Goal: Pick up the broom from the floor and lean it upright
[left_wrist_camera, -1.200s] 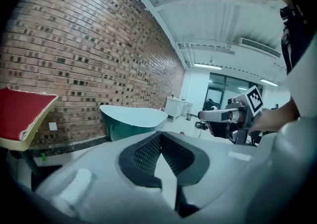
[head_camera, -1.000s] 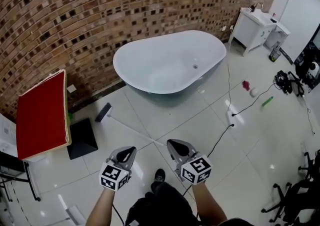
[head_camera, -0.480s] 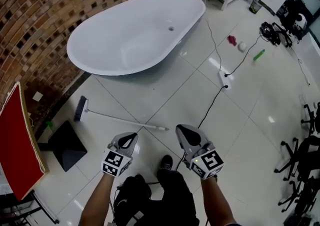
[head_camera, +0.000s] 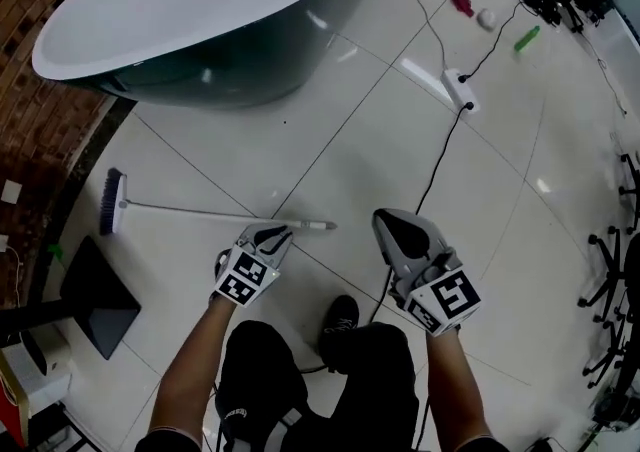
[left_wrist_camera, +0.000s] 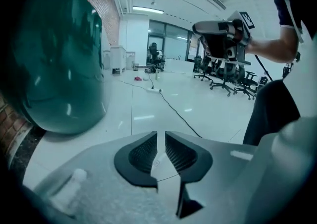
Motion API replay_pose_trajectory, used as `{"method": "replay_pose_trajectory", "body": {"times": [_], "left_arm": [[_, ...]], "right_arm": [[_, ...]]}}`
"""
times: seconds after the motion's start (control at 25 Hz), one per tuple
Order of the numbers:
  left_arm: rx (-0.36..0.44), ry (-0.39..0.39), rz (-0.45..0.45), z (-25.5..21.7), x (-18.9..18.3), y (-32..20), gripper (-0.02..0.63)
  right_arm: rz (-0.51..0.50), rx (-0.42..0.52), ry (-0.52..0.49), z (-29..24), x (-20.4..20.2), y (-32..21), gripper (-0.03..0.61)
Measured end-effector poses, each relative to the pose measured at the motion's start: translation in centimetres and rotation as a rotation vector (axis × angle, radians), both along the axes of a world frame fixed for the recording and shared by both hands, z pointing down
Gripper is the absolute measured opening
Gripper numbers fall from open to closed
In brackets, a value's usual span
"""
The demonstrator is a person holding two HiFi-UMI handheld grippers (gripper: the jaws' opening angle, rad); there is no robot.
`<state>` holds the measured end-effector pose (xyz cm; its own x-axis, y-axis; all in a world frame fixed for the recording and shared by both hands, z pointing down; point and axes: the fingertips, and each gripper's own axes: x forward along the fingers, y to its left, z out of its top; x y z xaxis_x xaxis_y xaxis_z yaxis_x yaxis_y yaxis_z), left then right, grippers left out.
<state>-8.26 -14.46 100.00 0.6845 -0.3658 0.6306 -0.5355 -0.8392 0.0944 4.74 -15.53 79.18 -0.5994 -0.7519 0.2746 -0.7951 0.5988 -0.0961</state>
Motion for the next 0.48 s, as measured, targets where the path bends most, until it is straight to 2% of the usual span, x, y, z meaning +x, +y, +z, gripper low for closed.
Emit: {"method": "replay_pose_trajectory", "body": {"times": [0.28, 0.48], "left_arm": [[-0.067, -0.108, 0.186, 14.5, 3.6, -1.3, 0.101], [-0.109, -0.167, 0.292, 22.2, 5.5, -0.7, 0.144]], "right_arm": [[-0.025, -0.010, 0.043, 9.5, 1.3, -1.3, 0.006], [-0.015, -0.049, 0.027, 14.1, 2.7, -0.3, 0.006]]}}
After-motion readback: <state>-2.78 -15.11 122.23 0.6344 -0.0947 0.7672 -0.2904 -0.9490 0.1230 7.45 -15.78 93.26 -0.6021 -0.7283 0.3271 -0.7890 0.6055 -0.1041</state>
